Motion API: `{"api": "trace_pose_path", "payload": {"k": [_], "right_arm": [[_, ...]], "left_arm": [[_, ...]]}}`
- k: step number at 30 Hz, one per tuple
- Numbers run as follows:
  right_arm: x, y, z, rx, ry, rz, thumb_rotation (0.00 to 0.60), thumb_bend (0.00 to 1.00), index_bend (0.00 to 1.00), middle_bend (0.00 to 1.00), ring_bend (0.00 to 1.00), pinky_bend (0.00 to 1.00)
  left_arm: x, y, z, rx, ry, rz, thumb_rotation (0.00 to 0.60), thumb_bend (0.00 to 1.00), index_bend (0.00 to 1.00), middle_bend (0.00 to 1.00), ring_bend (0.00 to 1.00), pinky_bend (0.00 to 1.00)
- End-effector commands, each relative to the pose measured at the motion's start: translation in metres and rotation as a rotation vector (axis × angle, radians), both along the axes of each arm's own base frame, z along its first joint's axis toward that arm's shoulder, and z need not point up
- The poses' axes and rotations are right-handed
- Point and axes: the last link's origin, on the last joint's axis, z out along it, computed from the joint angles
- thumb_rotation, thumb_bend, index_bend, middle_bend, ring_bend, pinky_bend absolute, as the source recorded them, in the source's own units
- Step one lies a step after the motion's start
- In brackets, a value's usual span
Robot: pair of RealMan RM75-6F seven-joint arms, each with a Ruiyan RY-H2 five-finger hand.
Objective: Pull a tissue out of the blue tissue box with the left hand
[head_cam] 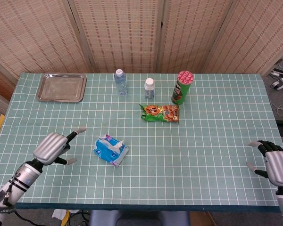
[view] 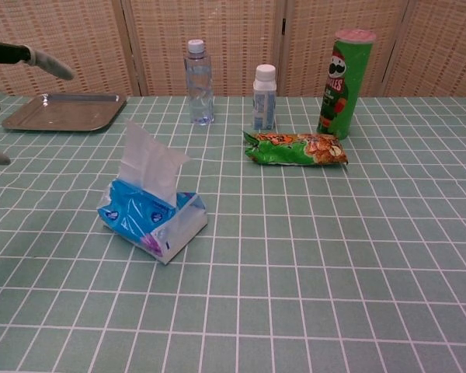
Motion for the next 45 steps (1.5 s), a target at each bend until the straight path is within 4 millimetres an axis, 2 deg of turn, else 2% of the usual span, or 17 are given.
{"api": "trace_pose_path", "payload": {"k": [1,12,20,31,45], "right_arm": [[0.000,0.000,0.000,0.004,-0.001,0.000,0.600,0.11,0.33,0.37,0.31,0.42],[-0.001,0.000,0.001,0.014,-0.006,-0.004,0.600,0.11,0.33,0.37,0.31,0.42],[-0.002,0.001,0.003,0.011,-0.012,-0.007,0.600,0.11,0.33,0.37,0.31,0.42],[-0.004,0.001,0.006,0.011,-0.021,-0.009,0.600,0.11,0.33,0.38,0.31,0.42],[-0.004,0.001,0.006,0.012,-0.024,-0.008,0.600,0.11,0.33,0.38,0.31,0.42]], "left_arm": [[0.012,0.003,-0.011,-0.023,0.002,-0.017,0.600,0.04,0.15,1.00,1.00,1.00],[0.035,0.011,-0.035,-0.022,-0.010,-0.073,0.600,0.04,0.18,1.00,1.00,1.00],[0.050,0.015,-0.048,-0.075,0.039,-0.086,0.600,0.04,0.29,1.00,1.00,1.00],[0.056,0.020,-0.068,-0.104,0.052,-0.040,0.600,0.04,0.32,1.00,1.00,1.00],[0.063,0.020,-0.075,-0.084,0.004,-0.026,0.600,0.04,0.48,1.00,1.00,1.00]]}}
